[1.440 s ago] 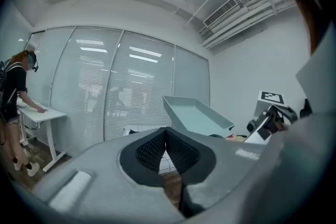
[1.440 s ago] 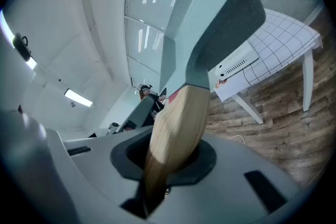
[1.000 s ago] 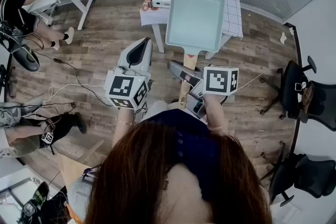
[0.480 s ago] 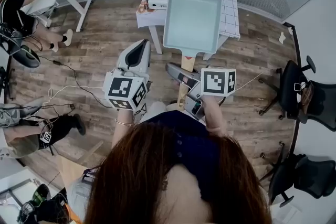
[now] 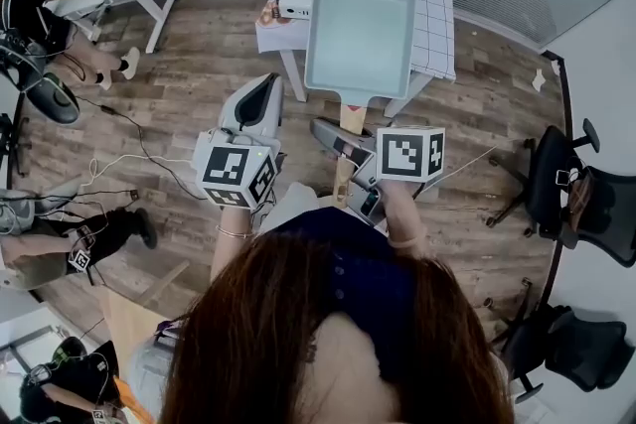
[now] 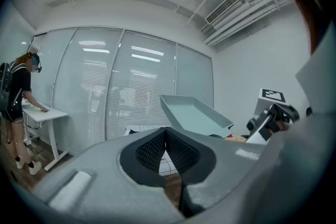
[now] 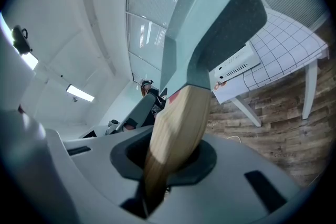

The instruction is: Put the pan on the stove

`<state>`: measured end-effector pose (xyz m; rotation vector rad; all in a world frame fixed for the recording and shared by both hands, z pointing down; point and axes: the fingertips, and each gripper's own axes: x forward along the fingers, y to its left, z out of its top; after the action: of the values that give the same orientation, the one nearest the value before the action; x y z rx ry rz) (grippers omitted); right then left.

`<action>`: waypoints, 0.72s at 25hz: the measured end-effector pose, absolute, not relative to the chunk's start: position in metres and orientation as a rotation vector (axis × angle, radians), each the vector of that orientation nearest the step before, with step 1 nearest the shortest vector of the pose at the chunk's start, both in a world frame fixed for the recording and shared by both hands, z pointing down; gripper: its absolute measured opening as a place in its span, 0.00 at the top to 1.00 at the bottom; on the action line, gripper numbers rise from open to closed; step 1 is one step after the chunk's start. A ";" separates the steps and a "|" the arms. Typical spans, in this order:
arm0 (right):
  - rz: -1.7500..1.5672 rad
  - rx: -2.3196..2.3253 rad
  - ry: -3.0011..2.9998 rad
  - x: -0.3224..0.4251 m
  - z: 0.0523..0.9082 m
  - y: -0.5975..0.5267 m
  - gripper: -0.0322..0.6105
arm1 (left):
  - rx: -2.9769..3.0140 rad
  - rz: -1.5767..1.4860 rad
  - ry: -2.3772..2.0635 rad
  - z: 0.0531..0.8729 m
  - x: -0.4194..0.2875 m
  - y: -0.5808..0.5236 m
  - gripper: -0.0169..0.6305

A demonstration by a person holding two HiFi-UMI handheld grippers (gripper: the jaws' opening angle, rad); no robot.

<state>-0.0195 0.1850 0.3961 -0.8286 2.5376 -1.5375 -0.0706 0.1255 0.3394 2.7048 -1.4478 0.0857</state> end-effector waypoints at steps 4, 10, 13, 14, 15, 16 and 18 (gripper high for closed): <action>-1.545 -0.809 2.545 -0.020 0.397 0.177 0.84 | 2.697 0.103 -1.449 0.342 -0.067 0.119 0.96; -1.556 -0.782 2.551 -0.021 0.401 0.159 0.84 | 2.689 0.107 -1.458 0.346 -0.066 0.103 0.96; -1.551 -0.784 2.558 -0.023 0.400 0.149 0.84 | 2.687 0.099 -1.460 0.345 -0.069 0.095 0.96; -1.548 -0.785 2.561 -0.024 0.399 0.146 0.84 | 2.688 0.096 -1.461 0.345 -0.070 0.091 0.96; -1.546 -0.786 2.564 -0.025 0.399 0.143 0.84 | 2.688 0.092 -1.460 0.345 -0.071 0.087 0.96; -1.543 -0.789 2.567 -0.026 0.399 0.140 0.84 | 2.688 0.088 -1.458 0.344 -0.071 0.084 0.96; -1.538 -0.797 2.572 -0.027 0.399 0.132 0.84 | 2.692 0.085 -1.445 0.345 -0.070 0.075 0.96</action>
<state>-0.0272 0.1322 0.3993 -0.7974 2.5721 -1.5378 -0.0702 0.0754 0.3450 2.6924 -1.4446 0.0851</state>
